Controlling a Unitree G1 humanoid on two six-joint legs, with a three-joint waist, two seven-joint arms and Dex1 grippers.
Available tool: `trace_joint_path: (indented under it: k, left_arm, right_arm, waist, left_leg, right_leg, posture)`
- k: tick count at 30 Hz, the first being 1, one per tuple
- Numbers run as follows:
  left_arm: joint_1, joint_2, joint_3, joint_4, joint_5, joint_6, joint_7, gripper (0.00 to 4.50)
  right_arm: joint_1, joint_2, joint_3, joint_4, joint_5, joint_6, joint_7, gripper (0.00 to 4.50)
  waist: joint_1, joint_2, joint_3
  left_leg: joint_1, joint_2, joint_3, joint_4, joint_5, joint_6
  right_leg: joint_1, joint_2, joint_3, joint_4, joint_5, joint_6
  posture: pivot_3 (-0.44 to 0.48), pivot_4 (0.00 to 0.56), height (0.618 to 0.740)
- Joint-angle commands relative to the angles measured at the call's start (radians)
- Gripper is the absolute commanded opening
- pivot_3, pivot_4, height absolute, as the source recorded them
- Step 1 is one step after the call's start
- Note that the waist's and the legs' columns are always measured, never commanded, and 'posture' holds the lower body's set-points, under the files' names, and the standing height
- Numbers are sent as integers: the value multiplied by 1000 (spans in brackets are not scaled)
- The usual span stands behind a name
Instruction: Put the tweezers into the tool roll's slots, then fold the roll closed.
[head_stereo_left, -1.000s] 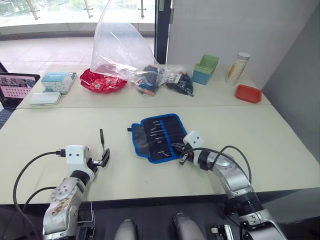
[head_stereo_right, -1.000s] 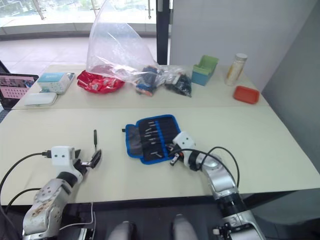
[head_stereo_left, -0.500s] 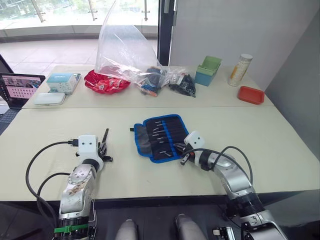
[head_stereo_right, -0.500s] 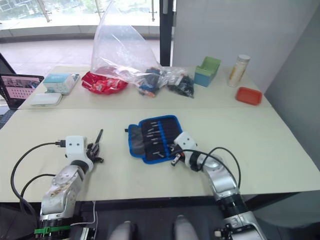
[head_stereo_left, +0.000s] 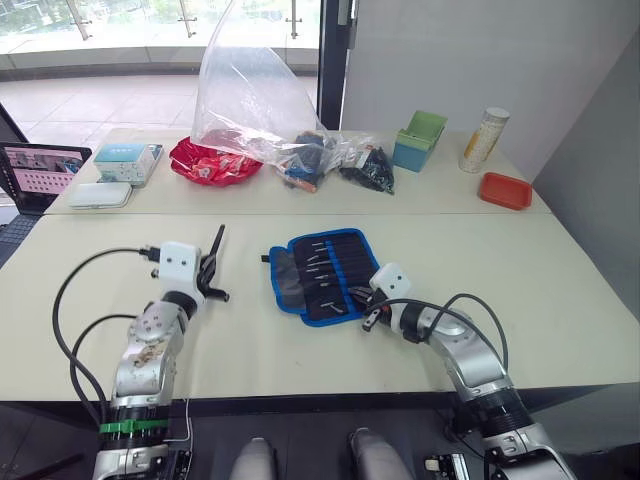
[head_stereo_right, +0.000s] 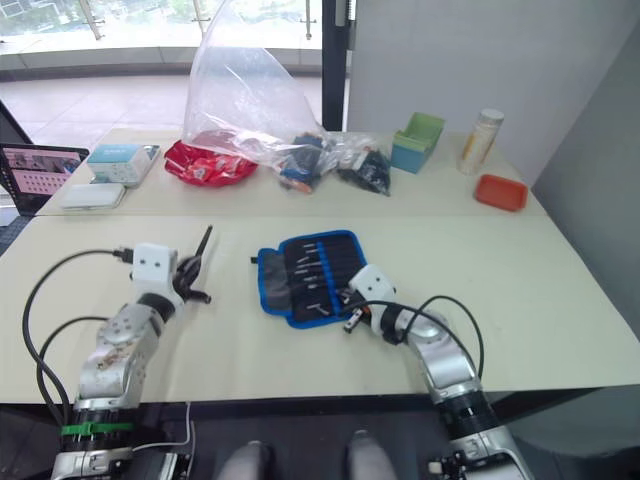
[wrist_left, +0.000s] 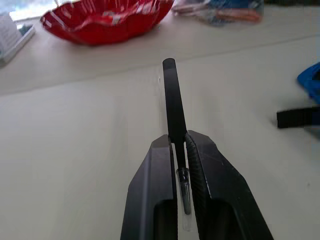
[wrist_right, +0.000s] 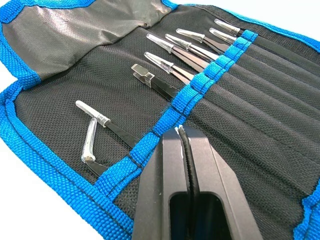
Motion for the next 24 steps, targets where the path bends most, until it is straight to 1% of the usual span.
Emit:
trace_joint_path:
  k: [1,3,6,8,10,14,17,21,24]
  left_arm:
    - [-60,45,-79,-57,-31,-87,-169,24]
    - [-87,77,-128,-65,-48,-101,-278,24]
    - [-126,184,-241,-88,-51,-8,-472,24]
    - [-168,249,-307,-118,-76,40,-603,24]
    - [-203,290,-355,-125,-77,62,-691,24]
    - [-258,333,-430,-82,-37,55,-798,24]
    - [-306,332,-480,-11,2,24,-853,24]
    - [-342,309,-518,44,52,28,-856,24]
    - [-362,294,-522,70,68,41,-852,24]
  right_arm:
    - [36,-8,12,20,-16,45,-13,0]
    - [42,-7,10,11,-15,48,-20,0]
    - [54,-8,4,-5,-12,55,-33,0]
    - [65,-8,1,-19,-11,60,-42,0]
    - [74,-6,0,-30,-9,67,-50,0]
    - [90,-5,-6,-47,-7,75,-66,0]
    - [100,-6,-8,-59,-5,80,-73,0]
    - [109,-10,-12,-76,-3,90,-82,0]
    - [112,-12,-15,-83,-2,97,-84,0]
  waist:
    - [0,0,0]
    - [0,0,0]
    - [-2,0,0]
    - [-3,0,1]
    - [-2,0,1]
    - [-1,0,1]
    - [1,0,1]
    - [2,0,1]
    - [2,0,1]
  left_leg:
    - [0,0,0,0,0,0]
    - [-1,0,0,0,0,0]
    - [-1,0,0,-1,0,0]
    - [-1,0,0,-2,0,0]
    - [-3,0,0,-2,0,0]
    - [-3,0,0,-2,0,0]
    - [-3,0,-1,-2,0,0]
    - [-4,0,-1,-2,0,0]
    - [-5,0,-1,-2,0,0]
  right_leg:
    - [0,0,0,0,0,0]
    - [-1,0,0,0,0,0]
    - [-1,0,0,-1,0,0]
    - [-2,0,0,-1,0,0]
    - [-3,0,0,-1,0,0]
    - [-3,0,1,-2,0,0]
    - [-3,0,0,-2,0,0]
    - [-2,0,1,-2,0,0]
    - [-3,0,1,-2,0,0]
  posture:
    - [0,150,733]
    - [0,150,733]
    - [0,150,733]
    - [0,150,733]
    - [0,150,733]
    - [0,150,733]
    - [0,150,733]
    - [0,150,733]
    - [0,150,733]
